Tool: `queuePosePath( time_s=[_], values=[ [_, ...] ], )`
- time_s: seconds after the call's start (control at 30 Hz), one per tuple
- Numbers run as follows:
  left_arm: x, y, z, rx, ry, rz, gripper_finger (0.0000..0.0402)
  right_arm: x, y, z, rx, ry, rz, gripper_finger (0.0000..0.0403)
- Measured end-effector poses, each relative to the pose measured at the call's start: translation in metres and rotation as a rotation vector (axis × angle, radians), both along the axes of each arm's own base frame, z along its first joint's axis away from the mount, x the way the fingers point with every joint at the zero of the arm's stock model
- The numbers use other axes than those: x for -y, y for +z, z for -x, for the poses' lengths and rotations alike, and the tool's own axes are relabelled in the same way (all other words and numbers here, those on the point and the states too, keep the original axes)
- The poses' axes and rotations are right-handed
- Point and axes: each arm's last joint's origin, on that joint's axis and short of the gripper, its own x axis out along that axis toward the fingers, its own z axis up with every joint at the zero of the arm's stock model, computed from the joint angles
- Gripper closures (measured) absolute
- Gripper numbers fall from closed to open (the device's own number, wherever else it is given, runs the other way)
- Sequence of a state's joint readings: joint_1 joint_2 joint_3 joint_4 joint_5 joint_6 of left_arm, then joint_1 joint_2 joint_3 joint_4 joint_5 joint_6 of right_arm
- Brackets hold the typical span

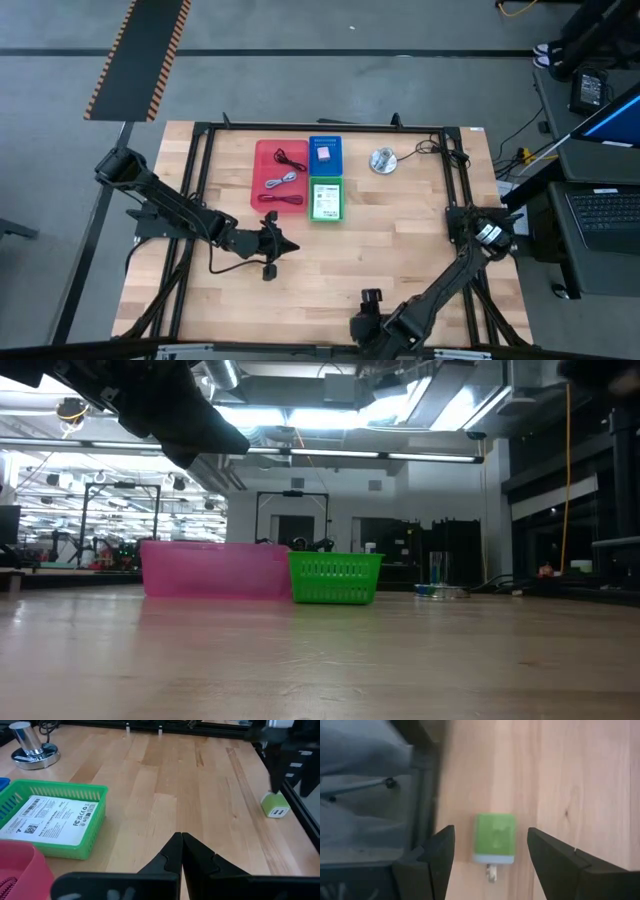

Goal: Pick and place items into bin
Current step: Put the green charger adapter into the blue bin

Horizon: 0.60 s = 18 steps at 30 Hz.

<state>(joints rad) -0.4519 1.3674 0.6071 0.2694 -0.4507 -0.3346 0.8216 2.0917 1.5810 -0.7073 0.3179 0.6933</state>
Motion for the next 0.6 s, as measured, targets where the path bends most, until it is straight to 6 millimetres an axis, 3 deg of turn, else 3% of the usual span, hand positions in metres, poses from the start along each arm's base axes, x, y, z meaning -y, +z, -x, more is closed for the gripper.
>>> queuePosePath(
  time_s=[0.27,0.6],
  values=[
    [0.000,-0.001,0.000,-0.008,-0.005,0.003,0.0398,0.001,-0.021,-0.005,-0.067,-0.033,-0.002,0.0175],
    [0.000,-0.001,0.001,-0.012,-0.005,0.001,0.0398,0.000,-0.025,-0.005,-0.089,-0.023,-0.012,0.0175]
  ],
)
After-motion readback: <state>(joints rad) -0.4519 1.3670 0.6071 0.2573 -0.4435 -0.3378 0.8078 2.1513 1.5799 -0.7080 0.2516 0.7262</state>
